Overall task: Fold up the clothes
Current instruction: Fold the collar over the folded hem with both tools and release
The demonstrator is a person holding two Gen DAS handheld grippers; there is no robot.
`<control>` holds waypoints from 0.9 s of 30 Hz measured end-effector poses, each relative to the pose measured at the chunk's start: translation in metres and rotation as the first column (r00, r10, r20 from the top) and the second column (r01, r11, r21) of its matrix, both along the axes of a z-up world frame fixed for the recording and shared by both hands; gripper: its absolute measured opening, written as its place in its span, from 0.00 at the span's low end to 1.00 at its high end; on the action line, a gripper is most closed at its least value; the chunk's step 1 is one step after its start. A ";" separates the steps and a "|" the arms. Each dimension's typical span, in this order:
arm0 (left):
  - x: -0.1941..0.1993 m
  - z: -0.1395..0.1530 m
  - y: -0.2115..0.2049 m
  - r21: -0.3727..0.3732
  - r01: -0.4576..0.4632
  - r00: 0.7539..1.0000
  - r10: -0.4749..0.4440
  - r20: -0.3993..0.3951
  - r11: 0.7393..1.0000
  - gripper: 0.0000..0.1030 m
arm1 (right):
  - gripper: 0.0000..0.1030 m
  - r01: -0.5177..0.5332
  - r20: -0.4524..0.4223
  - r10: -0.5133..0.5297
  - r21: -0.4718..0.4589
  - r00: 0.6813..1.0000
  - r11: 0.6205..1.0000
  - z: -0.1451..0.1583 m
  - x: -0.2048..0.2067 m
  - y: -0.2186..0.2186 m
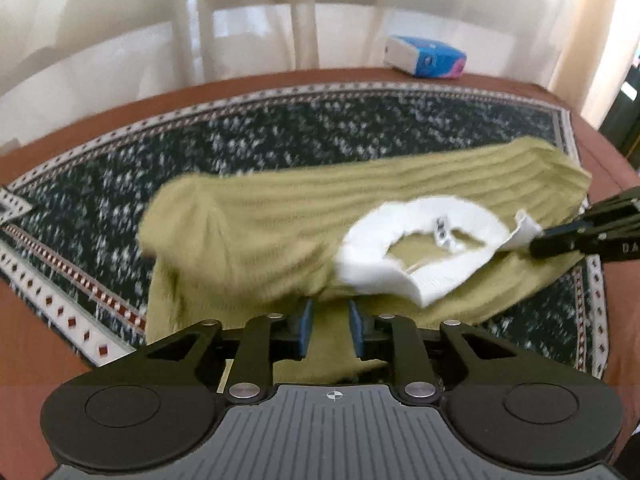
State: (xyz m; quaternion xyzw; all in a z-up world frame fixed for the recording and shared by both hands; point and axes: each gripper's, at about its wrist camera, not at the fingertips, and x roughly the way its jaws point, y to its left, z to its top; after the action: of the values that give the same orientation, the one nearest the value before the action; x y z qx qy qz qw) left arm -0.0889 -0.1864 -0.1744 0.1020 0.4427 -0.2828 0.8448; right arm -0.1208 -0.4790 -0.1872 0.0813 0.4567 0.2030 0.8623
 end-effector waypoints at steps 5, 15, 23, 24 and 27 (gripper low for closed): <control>-0.014 -0.002 0.012 -0.011 -0.036 0.999 0.036 -0.025 0.999 0.53 | 0.12 0.029 -0.001 -0.029 0.008 1.000 1.000 -0.004 -0.009 -0.001; -0.014 0.049 0.022 -0.180 -0.075 0.996 0.081 0.025 0.981 0.58 | 0.41 0.020 0.023 -0.020 -0.011 1.000 1.000 0.023 -0.034 -0.008; 0.025 0.029 -0.026 -0.031 -0.067 0.975 0.072 0.210 0.997 0.69 | 0.47 0.086 0.246 -0.051 -0.133 0.968 0.987 0.046 0.013 0.005; 0.026 0.021 -0.027 0.004 -0.064 0.976 0.061 0.207 0.998 0.69 | 0.49 0.107 0.263 -0.054 -0.191 0.963 0.976 0.040 0.018 0.008; 0.028 -0.008 -0.021 0.077 -0.075 0.983 0.061 0.171 0.994 0.69 | 0.51 0.150 0.247 -0.074 -0.306 0.966 0.940 0.015 0.030 0.008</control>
State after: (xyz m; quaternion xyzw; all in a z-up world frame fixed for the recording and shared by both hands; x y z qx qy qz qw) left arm -0.0606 -0.2078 -0.1826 0.1456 0.3843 -0.2255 0.8833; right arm -0.0907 -0.4712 -0.1727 -0.0587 0.3746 0.0842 0.9215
